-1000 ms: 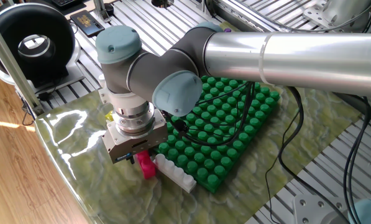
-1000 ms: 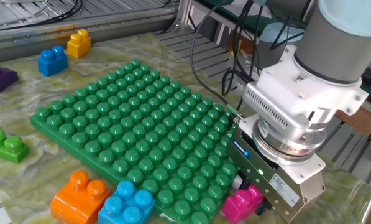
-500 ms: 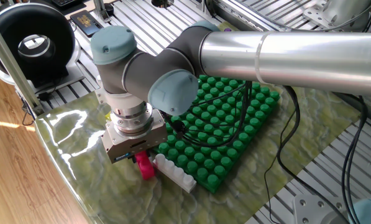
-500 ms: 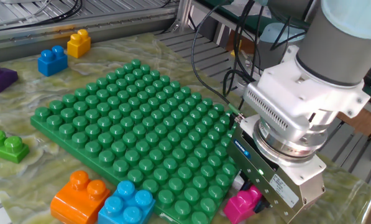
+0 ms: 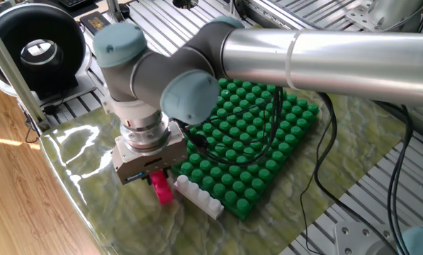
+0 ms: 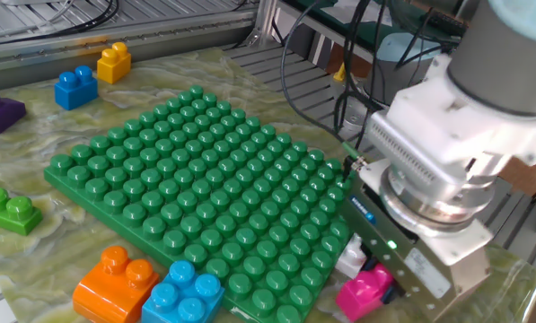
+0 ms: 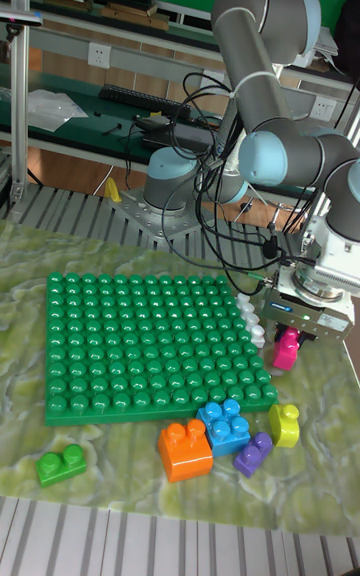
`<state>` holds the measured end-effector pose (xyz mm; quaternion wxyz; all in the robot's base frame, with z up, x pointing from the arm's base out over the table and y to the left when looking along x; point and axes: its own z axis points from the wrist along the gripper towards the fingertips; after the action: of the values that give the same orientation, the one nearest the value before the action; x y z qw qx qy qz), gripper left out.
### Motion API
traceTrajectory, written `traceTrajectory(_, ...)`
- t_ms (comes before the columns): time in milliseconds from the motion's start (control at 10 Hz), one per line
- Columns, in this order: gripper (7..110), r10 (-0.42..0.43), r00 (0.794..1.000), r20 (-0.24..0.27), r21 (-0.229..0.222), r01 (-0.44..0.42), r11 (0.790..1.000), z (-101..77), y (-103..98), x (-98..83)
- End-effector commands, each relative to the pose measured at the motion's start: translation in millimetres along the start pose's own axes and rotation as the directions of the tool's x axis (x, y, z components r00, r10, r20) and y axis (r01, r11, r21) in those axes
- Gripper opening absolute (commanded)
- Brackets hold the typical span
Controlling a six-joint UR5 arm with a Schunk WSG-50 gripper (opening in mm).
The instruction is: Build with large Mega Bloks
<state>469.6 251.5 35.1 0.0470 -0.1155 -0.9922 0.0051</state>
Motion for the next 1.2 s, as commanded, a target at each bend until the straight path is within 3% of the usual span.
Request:
traceTrajectory(0, 7, -0.092, 0.996, -0.016, -0.013, 0.092, 0.996, -26.4, 8, 8.5)
traceTrajectory(200, 7, -0.191, 0.982, -0.011, 0.041, 0.191, 0.981, -54.2, -5, 4.1)
traceTrajectory(300, 7, -0.254, 0.967, -0.008, 0.041, 0.254, 0.966, -70.4, -11, -2.7)
traceTrajectory(400, 7, -0.312, 0.950, -0.004, 0.049, 0.312, 0.949, -80.9, -22, -8.3)
traceTrajectory(500, 7, -0.354, 0.934, -0.039, 0.088, 0.356, 0.930, -88.4, -44, -5.9)
traceTrajectory(600, 7, -0.390, 0.920, -0.044, 0.083, 0.392, 0.916, -91.3, -53, -6.1)
traceTrajectory(800, 7, -0.453, 0.891, -0.031, 0.032, 0.454, 0.890, -89.8, -66, -8.1)
traceTrajectory(1100, 7, -0.470, 0.883, -0.004, 0.032, 0.470, 0.882, -74.3, -82, -32.9)
